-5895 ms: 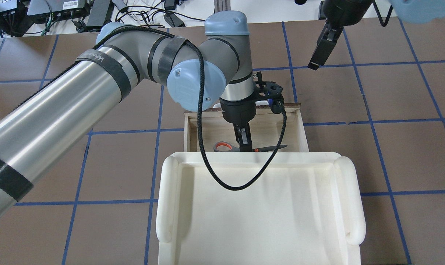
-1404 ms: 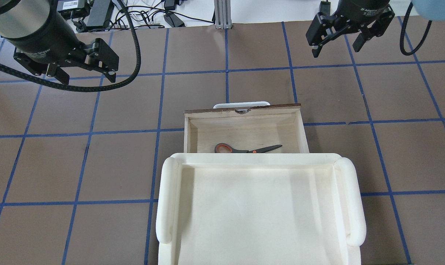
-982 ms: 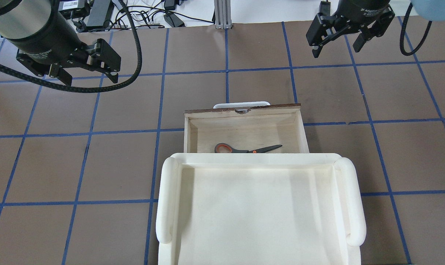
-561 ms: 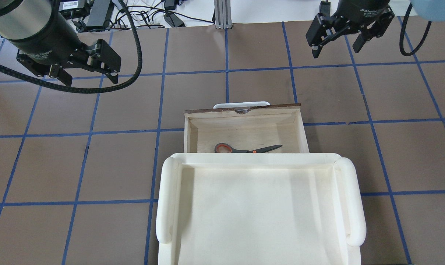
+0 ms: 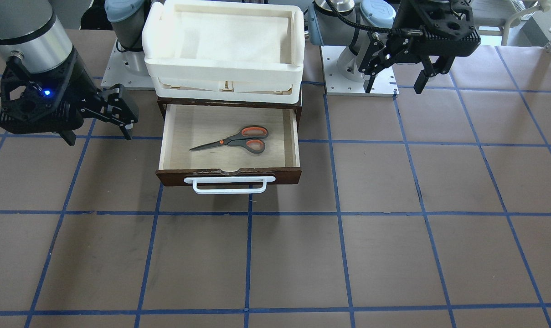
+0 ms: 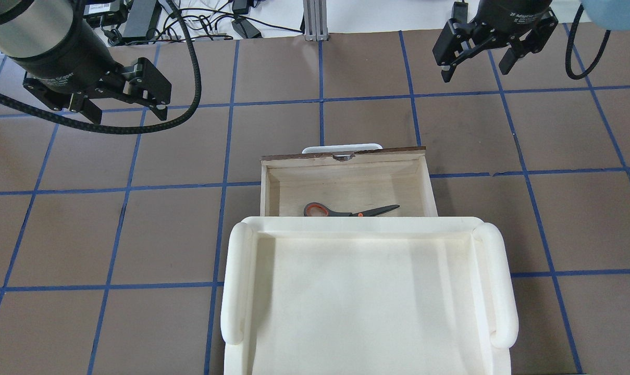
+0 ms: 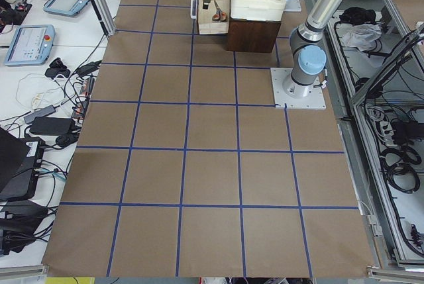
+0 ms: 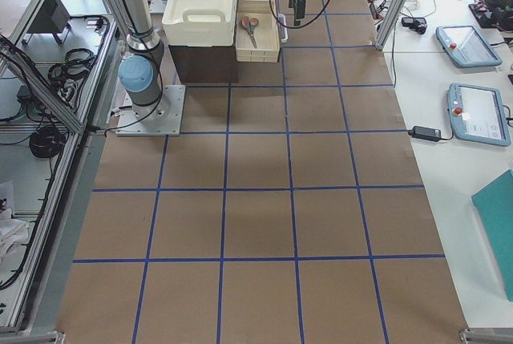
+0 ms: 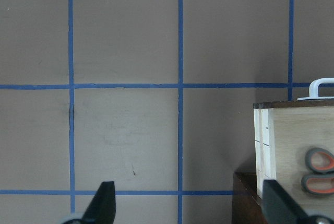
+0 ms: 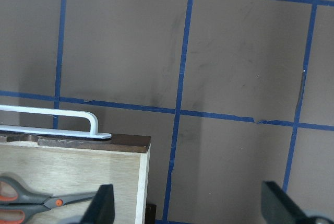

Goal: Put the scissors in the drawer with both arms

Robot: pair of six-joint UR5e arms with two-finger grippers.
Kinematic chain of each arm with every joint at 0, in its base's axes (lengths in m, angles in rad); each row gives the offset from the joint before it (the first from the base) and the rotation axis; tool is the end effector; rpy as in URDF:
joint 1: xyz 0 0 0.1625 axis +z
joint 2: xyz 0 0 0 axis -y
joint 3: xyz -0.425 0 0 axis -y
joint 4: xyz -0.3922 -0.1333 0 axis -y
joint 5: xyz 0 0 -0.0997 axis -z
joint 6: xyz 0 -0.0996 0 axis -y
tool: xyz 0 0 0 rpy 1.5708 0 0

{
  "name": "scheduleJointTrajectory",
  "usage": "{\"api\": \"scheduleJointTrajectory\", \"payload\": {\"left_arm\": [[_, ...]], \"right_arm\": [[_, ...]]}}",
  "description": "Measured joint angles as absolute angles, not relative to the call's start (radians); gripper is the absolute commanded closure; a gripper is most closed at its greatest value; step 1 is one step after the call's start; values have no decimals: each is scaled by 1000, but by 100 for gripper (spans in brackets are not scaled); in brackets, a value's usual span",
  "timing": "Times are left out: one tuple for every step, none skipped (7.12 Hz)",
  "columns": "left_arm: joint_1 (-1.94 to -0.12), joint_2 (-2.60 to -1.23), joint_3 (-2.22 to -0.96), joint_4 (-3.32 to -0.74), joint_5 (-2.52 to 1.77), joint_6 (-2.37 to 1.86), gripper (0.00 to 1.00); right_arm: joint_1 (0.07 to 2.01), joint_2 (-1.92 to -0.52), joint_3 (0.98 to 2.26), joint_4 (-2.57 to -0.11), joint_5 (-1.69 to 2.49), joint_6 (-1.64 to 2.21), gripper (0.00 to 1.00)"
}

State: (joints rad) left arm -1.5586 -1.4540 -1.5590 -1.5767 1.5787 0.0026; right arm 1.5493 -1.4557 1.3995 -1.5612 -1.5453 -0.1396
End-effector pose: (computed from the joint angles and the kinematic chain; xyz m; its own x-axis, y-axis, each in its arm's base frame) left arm -0.1270 -0.4522 0.5483 -0.9999 -0.0106 -0.0082 -0.0095 0.9924 -0.1224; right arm 0.1241 -0.5474 0.5119 -0.9927 -0.1189 -0.0187 -0.1178 0.9918 -0.0497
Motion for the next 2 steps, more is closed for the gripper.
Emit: {"api": "scheduleJointTrajectory", "payload": {"left_arm": [[-1559,-1456,-1559,-1579,1579,3,0],[-1559,-1457,-1559,-1580,1579,3,0]], "right_arm": [[1549,-1456,1400,-1561,-1545,-140,0],[1549,-1456,1400,-1562,-1544,-140,0]]}}
